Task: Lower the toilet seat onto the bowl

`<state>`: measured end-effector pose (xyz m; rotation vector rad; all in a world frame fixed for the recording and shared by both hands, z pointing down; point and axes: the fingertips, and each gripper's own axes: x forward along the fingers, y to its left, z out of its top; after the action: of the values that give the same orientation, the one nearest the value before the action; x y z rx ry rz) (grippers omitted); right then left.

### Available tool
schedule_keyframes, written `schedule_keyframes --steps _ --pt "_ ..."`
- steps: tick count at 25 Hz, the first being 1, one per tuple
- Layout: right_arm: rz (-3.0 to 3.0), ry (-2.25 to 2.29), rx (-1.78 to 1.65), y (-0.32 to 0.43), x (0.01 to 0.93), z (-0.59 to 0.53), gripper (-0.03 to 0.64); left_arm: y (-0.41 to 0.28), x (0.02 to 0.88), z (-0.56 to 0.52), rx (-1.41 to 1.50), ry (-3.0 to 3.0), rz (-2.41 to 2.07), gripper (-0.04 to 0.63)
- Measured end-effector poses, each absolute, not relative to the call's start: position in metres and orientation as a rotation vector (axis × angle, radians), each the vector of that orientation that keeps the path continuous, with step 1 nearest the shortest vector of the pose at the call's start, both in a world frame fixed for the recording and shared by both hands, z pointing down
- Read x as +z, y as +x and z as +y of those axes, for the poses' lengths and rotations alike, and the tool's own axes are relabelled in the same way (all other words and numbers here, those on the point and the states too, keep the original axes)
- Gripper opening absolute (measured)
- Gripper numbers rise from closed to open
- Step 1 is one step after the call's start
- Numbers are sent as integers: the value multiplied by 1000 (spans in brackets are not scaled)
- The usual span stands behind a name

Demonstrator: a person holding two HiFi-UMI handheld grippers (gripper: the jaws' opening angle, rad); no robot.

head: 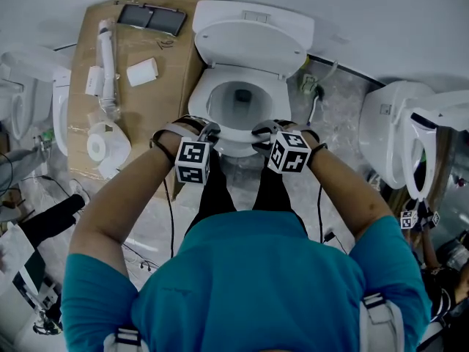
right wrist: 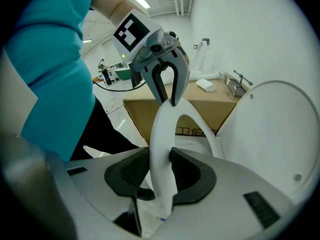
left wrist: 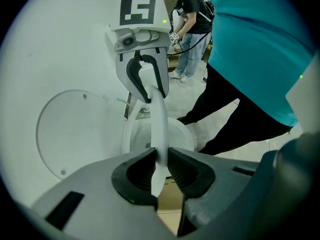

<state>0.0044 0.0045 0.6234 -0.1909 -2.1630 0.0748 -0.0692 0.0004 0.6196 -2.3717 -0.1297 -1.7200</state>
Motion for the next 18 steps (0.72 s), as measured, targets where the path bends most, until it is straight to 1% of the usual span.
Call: schedule_keyframes --steps 15,18 --pt "-2135 -274 156 0 656 38 160 -73 650 34 -1748 -2370 -182 81" --pt "-2124 -271 196 0 665 42 178 -73 658 40 -1754 -2356 -195 83"
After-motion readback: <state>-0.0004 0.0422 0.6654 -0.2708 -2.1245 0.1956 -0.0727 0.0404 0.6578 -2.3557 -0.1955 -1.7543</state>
